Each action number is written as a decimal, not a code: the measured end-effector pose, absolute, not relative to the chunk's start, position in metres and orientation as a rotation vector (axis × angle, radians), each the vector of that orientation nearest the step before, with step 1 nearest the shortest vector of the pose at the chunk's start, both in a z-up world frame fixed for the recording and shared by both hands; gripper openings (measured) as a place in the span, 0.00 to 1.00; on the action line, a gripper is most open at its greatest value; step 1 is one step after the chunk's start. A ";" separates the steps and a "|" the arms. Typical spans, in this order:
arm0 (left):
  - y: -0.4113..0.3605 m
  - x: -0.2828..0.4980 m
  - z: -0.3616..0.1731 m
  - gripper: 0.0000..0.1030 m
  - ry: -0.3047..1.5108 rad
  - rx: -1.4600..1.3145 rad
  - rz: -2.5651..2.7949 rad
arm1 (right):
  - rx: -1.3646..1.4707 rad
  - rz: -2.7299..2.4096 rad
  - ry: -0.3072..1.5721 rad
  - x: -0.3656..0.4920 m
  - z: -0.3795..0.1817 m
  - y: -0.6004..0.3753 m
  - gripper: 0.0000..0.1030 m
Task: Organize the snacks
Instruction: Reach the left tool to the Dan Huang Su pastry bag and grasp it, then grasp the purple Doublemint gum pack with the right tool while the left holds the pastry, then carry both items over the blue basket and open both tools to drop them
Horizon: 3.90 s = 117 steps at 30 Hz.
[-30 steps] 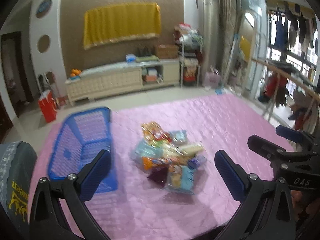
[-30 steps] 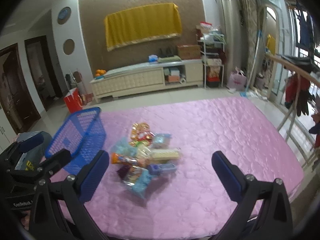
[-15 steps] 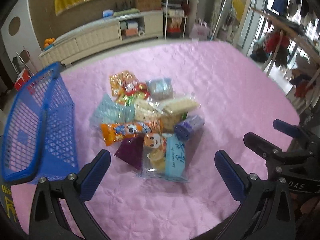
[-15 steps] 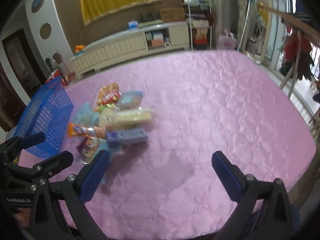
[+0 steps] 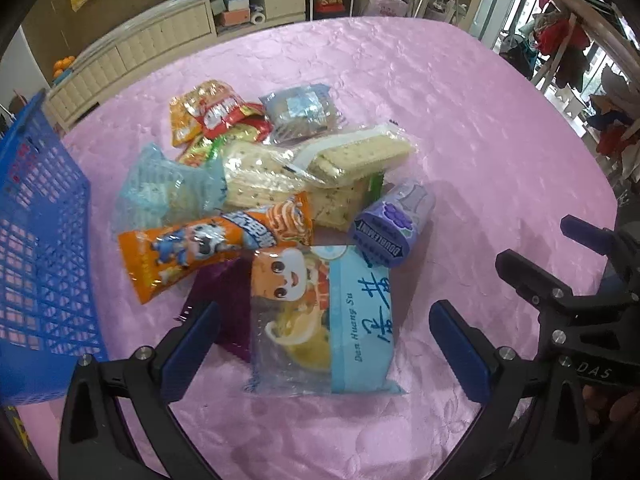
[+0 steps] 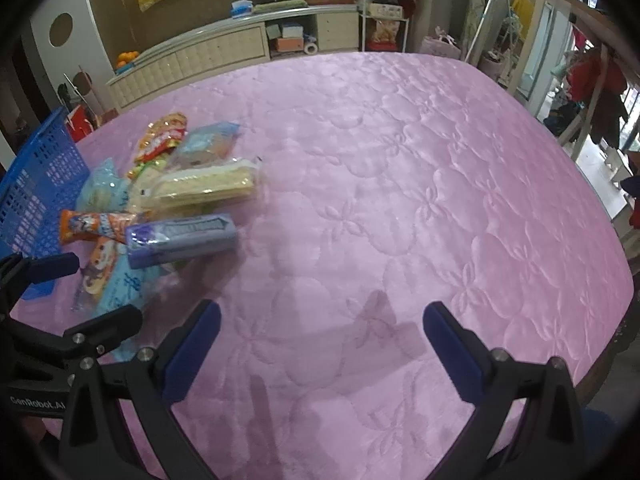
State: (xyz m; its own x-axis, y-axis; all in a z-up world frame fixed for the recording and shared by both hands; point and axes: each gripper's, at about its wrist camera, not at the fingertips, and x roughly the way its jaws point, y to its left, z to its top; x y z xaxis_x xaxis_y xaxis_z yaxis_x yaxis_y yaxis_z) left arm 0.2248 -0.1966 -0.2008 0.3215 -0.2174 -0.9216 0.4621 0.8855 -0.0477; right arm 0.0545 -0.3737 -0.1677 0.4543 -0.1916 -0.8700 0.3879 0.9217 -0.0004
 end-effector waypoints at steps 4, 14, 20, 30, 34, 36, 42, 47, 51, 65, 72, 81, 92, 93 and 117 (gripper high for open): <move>-0.198 0.229 -0.210 0.92 1.180 0.217 -0.481 | 0.221 -0.364 1.053 0.057 -0.174 -0.374 1.00; -0.195 0.223 -0.213 0.62 1.180 0.233 -0.438 | 0.171 -0.337 1.095 0.065 -0.185 -0.364 1.00; -0.173 0.206 -0.202 0.62 1.166 0.162 -0.412 | 0.173 -0.253 1.087 0.067 -0.177 -0.353 1.00; -0.137 0.194 -0.165 0.62 1.077 0.098 -0.357 | 0.016 -0.020 1.109 0.103 -0.161 -0.323 1.00; -0.134 0.192 -0.165 0.62 1.083 0.063 -0.336 | -0.089 0.068 1.134 0.119 -0.172 -0.312 1.00; -0.131 0.192 -0.168 0.62 1.087 0.049 -0.329 | -0.133 0.110 1.146 0.126 -0.178 -0.312 1.00; -0.131 0.195 -0.182 0.62 1.108 0.022 -0.300 | -0.221 0.208 1.181 0.150 -0.200 -0.310 1.00; -0.133 0.198 -0.194 0.62 1.124 0.028 -0.294 | -0.219 0.241 1.180 0.161 -0.210 -0.308 1.00; -0.133 0.200 -0.195 0.62 1.121 0.030 -0.288 | -0.216 0.255 1.201 0.163 -0.215 -0.312 0.92; -0.120 0.169 -0.151 0.62 1.033 0.027 -0.291 | -0.189 0.206 1.129 0.131 -0.176 -0.301 0.81; -0.094 0.136 -0.100 0.62 0.912 0.037 -0.295 | -0.131 0.165 1.051 0.114 -0.115 -0.280 0.81; -0.033 0.112 -0.034 0.62 0.779 0.057 -0.254 | -0.113 0.158 0.922 0.109 -0.050 -0.224 0.81; 0.036 0.119 -0.004 0.62 0.751 0.046 -0.166 | -0.127 0.246 0.842 0.137 -0.015 -0.162 0.81; 0.043 0.121 -0.002 0.62 0.752 0.041 -0.160 | -0.132 0.254 0.838 0.139 -0.014 -0.156 0.81; 0.099 0.278 -0.018 0.62 0.846 0.018 -0.159 | -0.208 0.303 0.889 0.303 -0.043 -0.119 0.81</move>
State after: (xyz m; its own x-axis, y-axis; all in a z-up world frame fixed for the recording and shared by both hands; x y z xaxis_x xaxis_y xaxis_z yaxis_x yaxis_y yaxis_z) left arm 0.2782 0.0986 -0.0182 0.6521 -0.1328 -0.7464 0.1472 0.9880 -0.0471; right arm 0.3031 -0.1194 -0.0429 0.5922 0.1732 -0.7870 -0.3444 0.9373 -0.0529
